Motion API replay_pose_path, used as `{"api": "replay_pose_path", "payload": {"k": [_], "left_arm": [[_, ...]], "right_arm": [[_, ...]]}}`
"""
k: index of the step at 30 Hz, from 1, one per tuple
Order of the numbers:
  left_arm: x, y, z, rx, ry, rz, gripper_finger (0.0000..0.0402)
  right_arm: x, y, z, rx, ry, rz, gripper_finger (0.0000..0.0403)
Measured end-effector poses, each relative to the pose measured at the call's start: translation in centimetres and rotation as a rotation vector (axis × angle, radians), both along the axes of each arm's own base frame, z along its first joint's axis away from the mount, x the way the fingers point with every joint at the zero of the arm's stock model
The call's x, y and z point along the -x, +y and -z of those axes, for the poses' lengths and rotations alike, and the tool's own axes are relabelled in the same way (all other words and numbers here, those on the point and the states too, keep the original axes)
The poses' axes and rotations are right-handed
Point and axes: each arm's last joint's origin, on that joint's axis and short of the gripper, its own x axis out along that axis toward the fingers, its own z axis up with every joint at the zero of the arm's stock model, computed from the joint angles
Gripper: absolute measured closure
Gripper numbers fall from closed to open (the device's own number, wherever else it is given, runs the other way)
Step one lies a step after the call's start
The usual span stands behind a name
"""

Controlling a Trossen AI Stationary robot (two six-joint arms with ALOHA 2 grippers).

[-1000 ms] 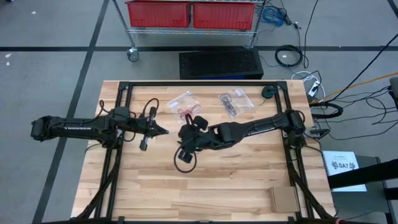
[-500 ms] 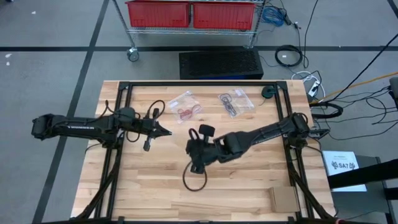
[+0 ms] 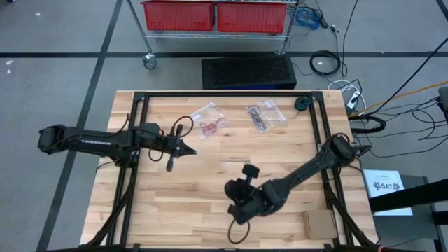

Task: Sort rubber bands
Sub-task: Close the transparent zip bag

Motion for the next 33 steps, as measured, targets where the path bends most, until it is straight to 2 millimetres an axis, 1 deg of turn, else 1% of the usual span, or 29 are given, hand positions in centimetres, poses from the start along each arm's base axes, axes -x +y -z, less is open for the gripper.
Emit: {"api": "replay_pose_path", "payload": {"k": [4, 7, 10, 13, 20, 23, 26, 29, 33], "left_arm": [[-0.4, -0.6, 0.5, 0.003, 0.032, 0.032, 0.0401], [-0.6, -1.4, 1.3, 0.014, 0.093, 0.074, 0.0401], [-0.9, -2.1, 2.2, 0.005, 0.158, 0.108, 0.0401], [-1.3, -2.7, 3.1, 0.003, 0.208, 0.133, 0.0401], [-2.0, -4.0, 4.9, -0.002, 0.304, 0.184, 0.0396], [-2.1, -4.6, 5.6, 0.008, 0.346, 0.206, 0.0377], [-2.2, -4.8, 6.2, 0.073, 0.401, 0.166, 0.0355], [-2.3, -4.9, 6.8, 0.098, 0.440, 0.151, 0.0335], [-2.6, -4.9, 7.2, 0.139, 0.461, 0.125, 0.0304]], "right_arm": [[0.4, 0.9, 3.4, -0.078, -0.114, 0.009, 0.0403], [0.2, 1.2, 4.8, -0.147, -0.221, 0.003, 0.0403], [0.3, 1.1, 5.8, -0.179, -0.259, -0.019, 0.0403], [0.3, 1.1, 6.0, -0.195, -0.289, -0.023, 0.0403], [0.2, 1.2, 5.9, -0.183, -0.296, -0.046, 0.0403], [0.1, 1.5, 5.7, -0.167, -0.307, -0.082, 0.0403], [0.1, 1.5, 5.7, -0.147, -0.295, -0.098, 0.0403], [0.2, 1.5, 5.7, -0.144, -0.292, -0.099, 0.0403], [0.4, 1.4, 6.3, -0.139, -0.287, -0.102, 0.0403]]}}
